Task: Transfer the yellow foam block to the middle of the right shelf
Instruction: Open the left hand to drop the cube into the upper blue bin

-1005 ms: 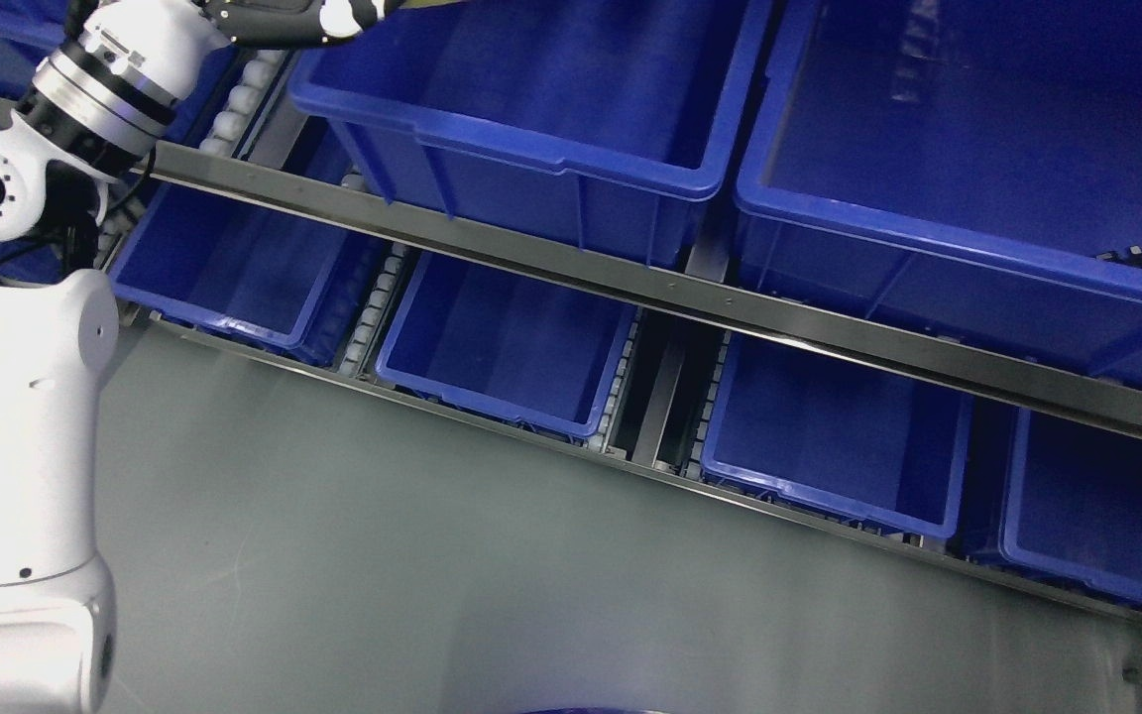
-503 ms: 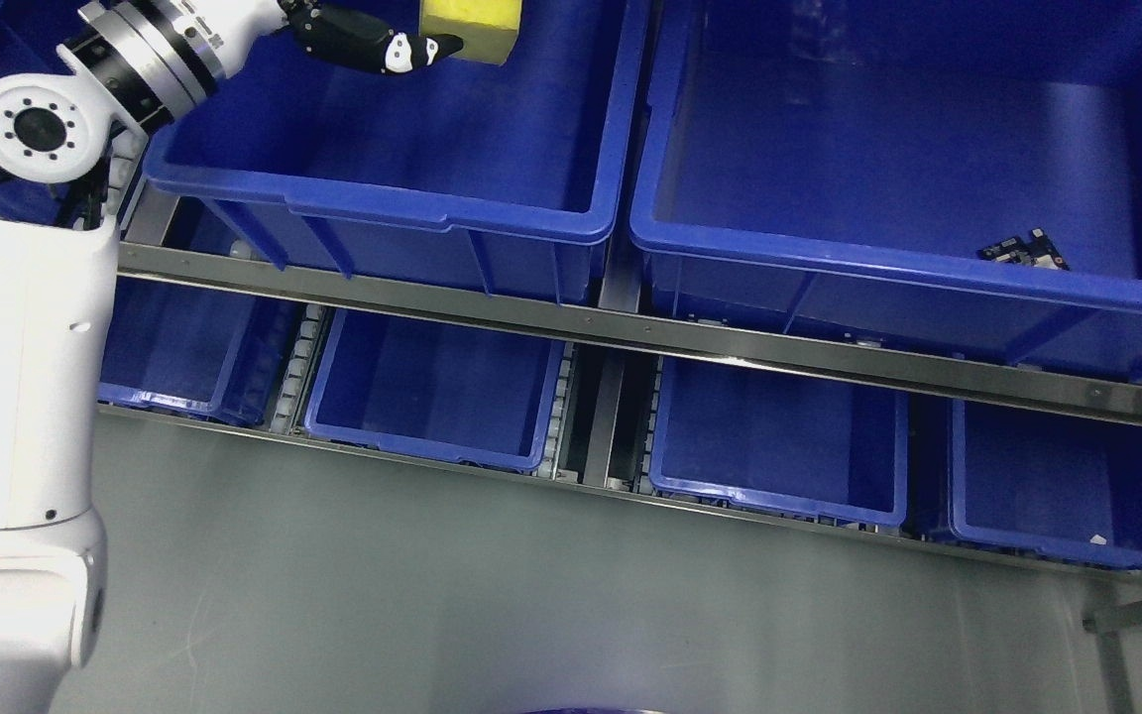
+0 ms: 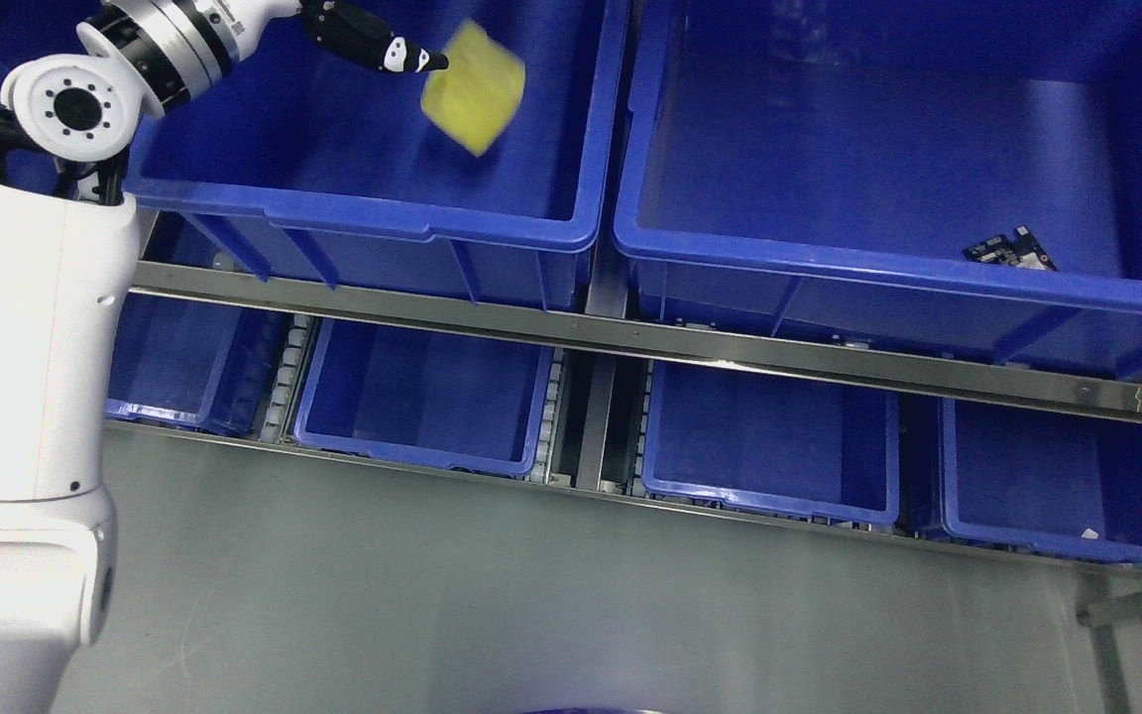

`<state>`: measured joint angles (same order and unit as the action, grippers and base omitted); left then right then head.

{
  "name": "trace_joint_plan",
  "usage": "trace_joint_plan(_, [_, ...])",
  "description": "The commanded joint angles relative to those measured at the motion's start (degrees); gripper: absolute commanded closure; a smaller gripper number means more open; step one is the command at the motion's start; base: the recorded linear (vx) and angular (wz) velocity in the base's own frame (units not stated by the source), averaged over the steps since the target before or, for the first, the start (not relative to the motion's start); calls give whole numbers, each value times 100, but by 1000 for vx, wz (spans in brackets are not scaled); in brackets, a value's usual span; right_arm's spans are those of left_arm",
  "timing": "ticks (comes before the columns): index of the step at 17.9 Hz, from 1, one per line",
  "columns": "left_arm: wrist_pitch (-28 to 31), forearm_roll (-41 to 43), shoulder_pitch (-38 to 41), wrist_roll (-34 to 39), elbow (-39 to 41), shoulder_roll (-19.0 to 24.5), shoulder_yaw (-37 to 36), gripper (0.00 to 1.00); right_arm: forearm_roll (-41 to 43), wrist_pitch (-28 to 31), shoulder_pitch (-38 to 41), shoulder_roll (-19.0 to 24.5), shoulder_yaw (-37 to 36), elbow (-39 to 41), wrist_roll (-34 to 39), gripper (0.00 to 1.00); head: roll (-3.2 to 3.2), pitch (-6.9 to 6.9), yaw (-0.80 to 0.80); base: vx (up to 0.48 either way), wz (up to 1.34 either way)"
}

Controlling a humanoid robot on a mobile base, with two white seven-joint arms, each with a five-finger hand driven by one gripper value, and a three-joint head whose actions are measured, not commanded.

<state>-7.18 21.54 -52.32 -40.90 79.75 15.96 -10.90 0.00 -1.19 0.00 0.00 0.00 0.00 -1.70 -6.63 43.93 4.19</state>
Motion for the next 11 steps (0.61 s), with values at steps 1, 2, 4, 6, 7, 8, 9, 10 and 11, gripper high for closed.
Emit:
trace_joint_plan(1, [-56, 166, -77, 3, -250, -1441, 893, 0, -18, 4, 141, -100, -70, 100, 3, 0, 0, 0, 0, -3, 29])
trace_joint_plan(2, [118, 166, -77, 3, -232, -1496, 1489, 0, -18, 4, 132, -100, -70, 100, 3, 0, 0, 0, 0, 0, 0])
trace_joint_plan(4, [610, -305, -33, 300, -197, -1496, 1731, 0, -18, 4, 132, -100, -70, 100, 3, 0, 0, 0, 0, -1, -7])
trace_joint_plan(6, [1163, -1462, 46, 1263, -171, -1496, 1898, 0, -18, 4, 132, -100, -70, 100, 3, 0, 0, 0, 0, -2, -13])
trace_joint_plan(7, [1505, -1982, 55, 1695, -92, -1496, 1986, 0, -18, 4, 141, -100, -70, 100, 3, 0, 0, 0, 0, 0, 0])
trace_joint_plan(8, [1874, -2448, 55, 2091, 22, -1496, 2117, 0, -18, 4, 132, -100, -70, 100, 3, 0, 0, 1, 0, 0, 0])
trace_joint_plan(9, [2287, -2923, 125, 2539, 171, -1496, 2301, 0, -18, 4, 141, -100, -70, 100, 3, 0, 0, 1, 0, 0, 0])
trace_joint_plan(10, [2430, -3102, 247, 2700, 277, -1496, 2347, 0, -18, 4, 141, -100, -70, 100, 3, 0, 0, 1, 0, 0, 0])
trace_joint_plan(11, [2449, -3138, 466, 2728, 417, -1496, 2347, 0, -18, 4, 132, -100, -70, 100, 3, 0, 0, 1, 0, 0, 0])
